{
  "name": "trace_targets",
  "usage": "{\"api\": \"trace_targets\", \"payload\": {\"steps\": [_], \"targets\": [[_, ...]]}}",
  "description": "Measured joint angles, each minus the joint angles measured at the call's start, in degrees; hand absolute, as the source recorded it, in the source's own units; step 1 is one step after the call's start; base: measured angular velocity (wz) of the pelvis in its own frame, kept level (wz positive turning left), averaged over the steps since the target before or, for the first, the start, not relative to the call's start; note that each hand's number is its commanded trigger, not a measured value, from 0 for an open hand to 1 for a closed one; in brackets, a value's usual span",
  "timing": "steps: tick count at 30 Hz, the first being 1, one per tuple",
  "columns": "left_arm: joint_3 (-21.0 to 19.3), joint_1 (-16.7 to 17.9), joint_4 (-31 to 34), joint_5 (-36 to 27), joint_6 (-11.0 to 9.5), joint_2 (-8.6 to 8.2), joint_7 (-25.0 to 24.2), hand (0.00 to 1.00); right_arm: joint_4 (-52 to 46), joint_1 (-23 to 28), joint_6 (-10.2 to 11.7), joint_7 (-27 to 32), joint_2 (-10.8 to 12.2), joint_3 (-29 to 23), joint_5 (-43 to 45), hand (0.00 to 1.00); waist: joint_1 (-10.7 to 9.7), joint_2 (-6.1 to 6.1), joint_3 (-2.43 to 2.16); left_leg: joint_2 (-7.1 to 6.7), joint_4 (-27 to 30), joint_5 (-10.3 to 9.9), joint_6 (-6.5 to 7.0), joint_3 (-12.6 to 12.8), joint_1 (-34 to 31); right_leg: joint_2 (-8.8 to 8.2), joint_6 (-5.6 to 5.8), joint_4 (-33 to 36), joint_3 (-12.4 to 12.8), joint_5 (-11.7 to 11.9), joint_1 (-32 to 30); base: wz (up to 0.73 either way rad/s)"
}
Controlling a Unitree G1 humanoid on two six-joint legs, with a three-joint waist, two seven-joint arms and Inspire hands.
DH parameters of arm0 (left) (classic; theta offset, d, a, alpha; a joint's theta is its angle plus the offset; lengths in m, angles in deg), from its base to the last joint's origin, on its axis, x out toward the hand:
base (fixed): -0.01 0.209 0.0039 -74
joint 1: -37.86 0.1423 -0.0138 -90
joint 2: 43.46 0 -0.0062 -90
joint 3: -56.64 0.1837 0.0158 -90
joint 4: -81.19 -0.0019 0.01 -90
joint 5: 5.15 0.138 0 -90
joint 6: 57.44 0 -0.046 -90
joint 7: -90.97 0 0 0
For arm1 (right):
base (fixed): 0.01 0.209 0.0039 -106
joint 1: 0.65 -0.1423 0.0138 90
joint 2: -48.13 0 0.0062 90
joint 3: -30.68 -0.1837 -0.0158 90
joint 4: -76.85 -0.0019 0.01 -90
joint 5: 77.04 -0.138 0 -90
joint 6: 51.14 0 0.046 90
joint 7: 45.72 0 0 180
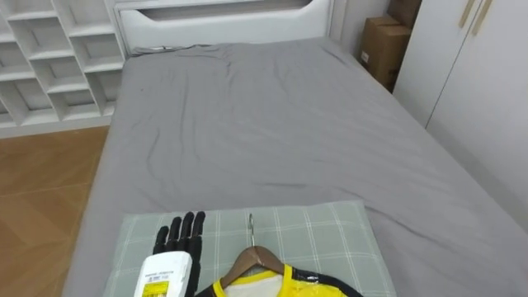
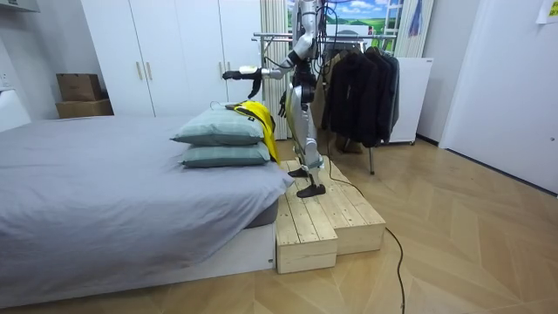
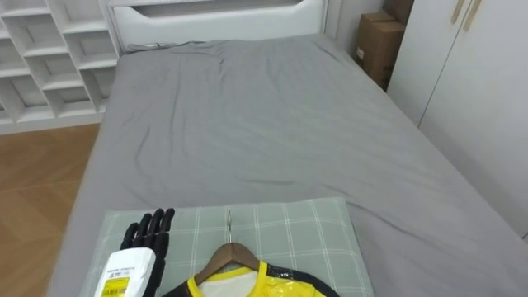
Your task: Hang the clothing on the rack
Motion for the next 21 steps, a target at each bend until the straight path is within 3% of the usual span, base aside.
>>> {"api": "trace_targets", "payload": {"steps": [5, 11, 21], "targets": [[0.2, 0.0, -3.9, 0.0, 1.2, -1.21, -1.6, 0.00, 0.0, 0.1, -0.1, -0.1, 0.0, 0.0, -0.3, 0.00, -0.1, -0.03, -0.05, 0.00, -0.1, 0.0, 0.00, 0.0, 0.0, 0.07, 0.00, 0.0, 0.2, 0.0, -0.1, -0.01], [1.4, 0.0, -6.8, 0.0, 2.1, -1.20, -4.9, 0.00, 0.0, 0.2, -0.1, -0.3, 0.0, 0.0, -0.6, 0.00, -0.1, -0.41, -0.29, 0.01, -0.1, 0.0, 0.00, 0.0, 0.1, 0.08, 0.00, 0.0, 0.4, 0.0, 0.0, 0.00], [2.8, 0.5, -9.0, 0.0, 2.1, -1.16, -6.7, 0.00, 0.0, 0.4, -0.1, -0.9, 0.0, 0.1, -1.2, 0.00, -0.1, -0.32, -0.19, 0.04, -0.4, 0.0, 0.00, 0.2, 0.8, 0.12, 0.00, 0.0, 0.4, 0.0, 0.5, 0.00]]}}
